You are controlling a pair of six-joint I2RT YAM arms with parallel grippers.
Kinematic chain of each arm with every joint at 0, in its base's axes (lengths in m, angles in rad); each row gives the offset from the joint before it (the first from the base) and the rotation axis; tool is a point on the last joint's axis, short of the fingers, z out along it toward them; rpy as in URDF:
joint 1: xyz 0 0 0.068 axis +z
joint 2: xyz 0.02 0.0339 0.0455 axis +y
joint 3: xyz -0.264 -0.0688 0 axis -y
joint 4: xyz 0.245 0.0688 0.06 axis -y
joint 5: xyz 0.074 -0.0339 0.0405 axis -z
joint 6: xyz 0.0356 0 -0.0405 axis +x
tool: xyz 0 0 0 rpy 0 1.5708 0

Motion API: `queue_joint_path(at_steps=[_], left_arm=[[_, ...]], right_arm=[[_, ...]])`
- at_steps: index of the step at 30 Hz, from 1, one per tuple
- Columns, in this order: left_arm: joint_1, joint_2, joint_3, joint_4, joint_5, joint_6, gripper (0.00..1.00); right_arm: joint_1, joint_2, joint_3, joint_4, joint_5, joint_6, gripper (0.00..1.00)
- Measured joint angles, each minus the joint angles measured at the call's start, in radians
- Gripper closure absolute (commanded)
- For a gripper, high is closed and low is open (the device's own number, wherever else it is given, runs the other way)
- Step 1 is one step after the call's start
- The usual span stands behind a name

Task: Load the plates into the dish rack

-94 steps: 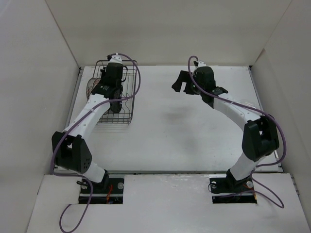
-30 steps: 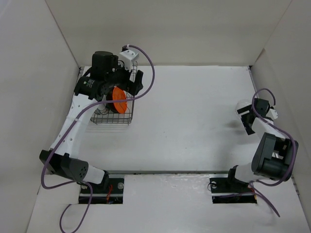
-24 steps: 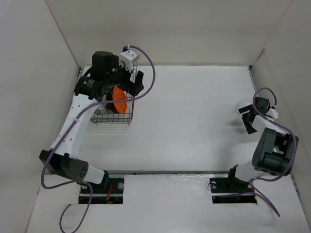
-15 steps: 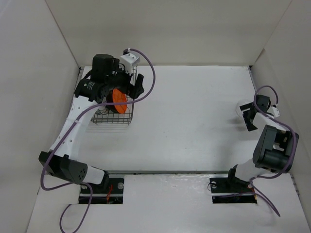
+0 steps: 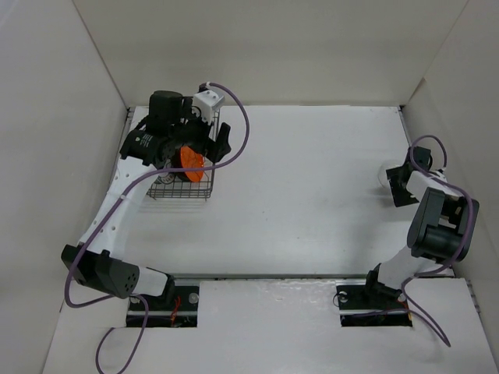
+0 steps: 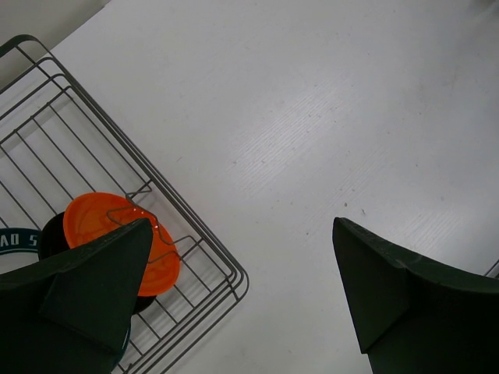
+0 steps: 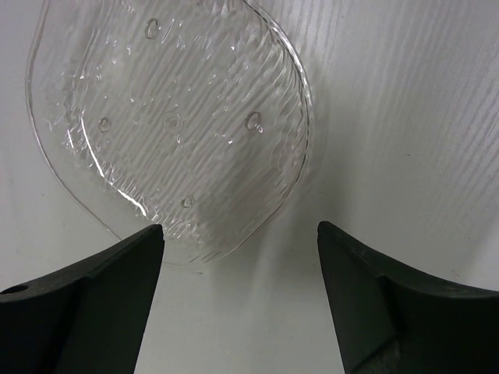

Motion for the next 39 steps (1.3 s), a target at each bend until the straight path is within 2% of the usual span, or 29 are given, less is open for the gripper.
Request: queue_joint_path(at_steps=[7,8,9,12,15,16,17,19,20,22,23,24,32,35,39], left_arm=[[0.003,0.0,0.0,0.001,0.008,0.002,0.0],[0.004,0.0,0.0,0.001,0.012,0.002,0.0],[0.01,0.0,0.0,0.001,0.018,0.002,0.0],[0.022,0.0,0.0,0.002,0.033,0.002,0.0],[0.033,-0.001,-0.006,0.006,0.038,0.002,0.0],[0.035,-0.002,-0.012,0.008,0.039,0.002,0.0],[0.035,-0.002,-0.017,0.01,0.039,0.002,0.0],[0.035,-0.005,-0.031,0.012,0.04,0.003,0.0],[0.035,-0.006,-0.037,0.012,0.041,0.003,0.0],[0.035,-0.006,-0.044,0.014,0.042,0.003,0.0],[0.035,-0.006,-0.046,0.014,0.042,0.003,0.0],[0.035,-0.006,-0.046,0.014,0.042,0.003,0.0],[0.035,-0.008,-0.046,0.051,-0.004,-0.037,0.0],[0.035,-0.002,-0.043,0.069,-0.043,-0.072,0.0],[0.035,0.048,-0.019,0.087,-0.053,-0.108,0.0]], right_arm=[[0.0,0.026,0.04,-0.071,0.021,0.013,0.26],[0.0,0.031,0.047,-0.08,0.022,0.014,0.3],[0.0,0.036,0.055,-0.09,0.023,0.015,0.43],[0.0,0.049,0.068,-0.101,0.027,0.02,0.44],[0.0,0.07,0.078,-0.113,0.026,0.019,0.56],[0.0,0.075,0.079,-0.116,0.026,0.019,0.69],[0.0,0.08,0.079,-0.119,0.027,0.02,0.69],[-0.001,0.083,0.081,-0.125,0.027,0.019,0.8],[-0.001,0.084,0.083,-0.126,0.026,0.017,0.8],[-0.001,0.086,0.095,-0.129,0.025,0.013,0.9],[-0.001,0.089,0.102,-0.133,0.019,0.007,0.91],[-0.001,0.093,0.11,-0.135,0.014,0.006,1.0],[0.001,0.088,0.13,-0.115,-0.059,-0.059,1.0],[0.019,0.054,0.122,-0.075,-0.116,-0.146,1.0],[0.114,-0.005,0.119,-0.001,-0.201,-0.307,1.0]])
